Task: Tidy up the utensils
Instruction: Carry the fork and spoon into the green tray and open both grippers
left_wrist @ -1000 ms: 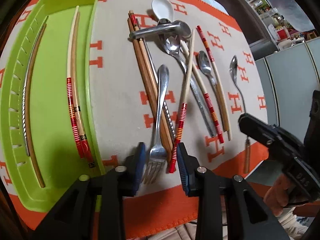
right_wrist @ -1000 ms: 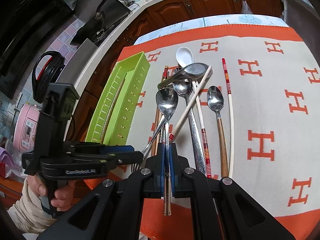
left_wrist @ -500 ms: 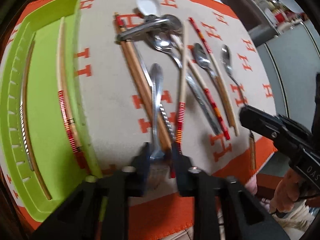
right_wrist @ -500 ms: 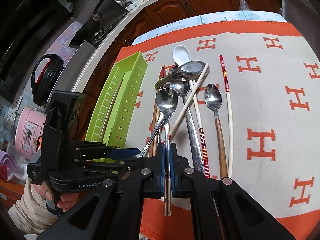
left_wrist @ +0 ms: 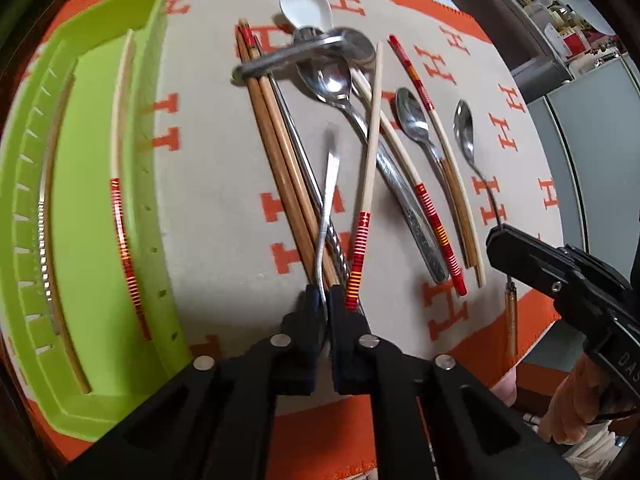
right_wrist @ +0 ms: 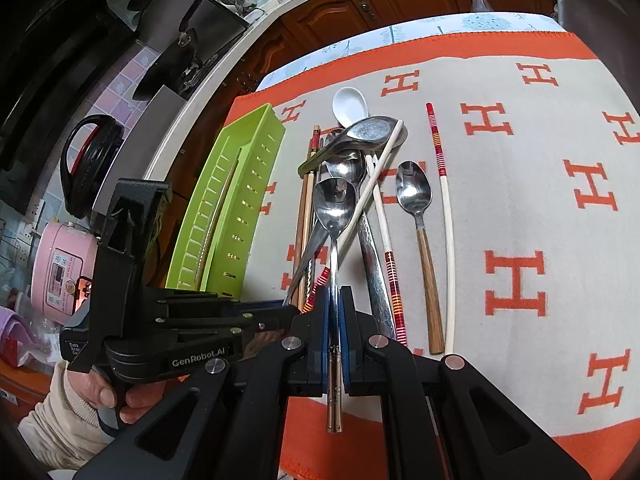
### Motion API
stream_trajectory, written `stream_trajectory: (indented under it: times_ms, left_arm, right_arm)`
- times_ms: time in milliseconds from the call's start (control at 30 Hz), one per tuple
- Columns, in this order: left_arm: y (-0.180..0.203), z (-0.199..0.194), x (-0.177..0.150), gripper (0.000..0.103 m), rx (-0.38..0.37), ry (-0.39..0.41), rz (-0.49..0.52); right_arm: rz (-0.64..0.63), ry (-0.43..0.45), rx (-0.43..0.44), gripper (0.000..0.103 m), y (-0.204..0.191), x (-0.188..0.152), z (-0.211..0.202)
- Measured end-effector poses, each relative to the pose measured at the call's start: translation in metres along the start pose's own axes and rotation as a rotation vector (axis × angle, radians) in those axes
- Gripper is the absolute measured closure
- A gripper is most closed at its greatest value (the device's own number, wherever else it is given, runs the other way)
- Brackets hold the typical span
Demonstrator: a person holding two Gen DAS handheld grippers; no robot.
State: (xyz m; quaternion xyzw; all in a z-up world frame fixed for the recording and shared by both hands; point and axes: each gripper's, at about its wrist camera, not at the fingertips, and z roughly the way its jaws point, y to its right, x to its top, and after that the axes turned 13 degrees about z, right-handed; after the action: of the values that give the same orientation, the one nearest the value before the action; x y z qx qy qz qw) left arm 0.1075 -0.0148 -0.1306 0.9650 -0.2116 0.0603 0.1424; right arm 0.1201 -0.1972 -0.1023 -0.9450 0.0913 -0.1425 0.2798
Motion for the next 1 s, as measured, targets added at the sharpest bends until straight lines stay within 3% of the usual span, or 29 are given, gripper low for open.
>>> stream_trajectory:
  times_ms: [300, 533, 800, 1000]
  left_arm:
    - [-0.009, -0.033, -0.013, 0.102, -0.044, 0.091, -0.063]
    - [-0.027, -0.083, -0.027, 0.102, -0.06, 0.23, -0.139]
    - [-0.068, -0.131, -0.043, 0.102, 0.138, 0.353, -0.206]
    - [-0.099, -0.123, -0.051, 0.102, 0.148, 0.359, -0.279]
  right_arm:
    - [-0.017, 0.0, 0.005, 0.099, -0.008, -0.003, -0.004]
    - [-0.038, -0.017, 0.018, 0.099, -0.028, -0.006, -0.003]
    - [-0.049, -0.048, 0.055, 0.099, -0.081, 0.005, 0.012]
    - [-0.037, -0.063, 0.044, 0.099, -0.125, 0.017, 0.039]
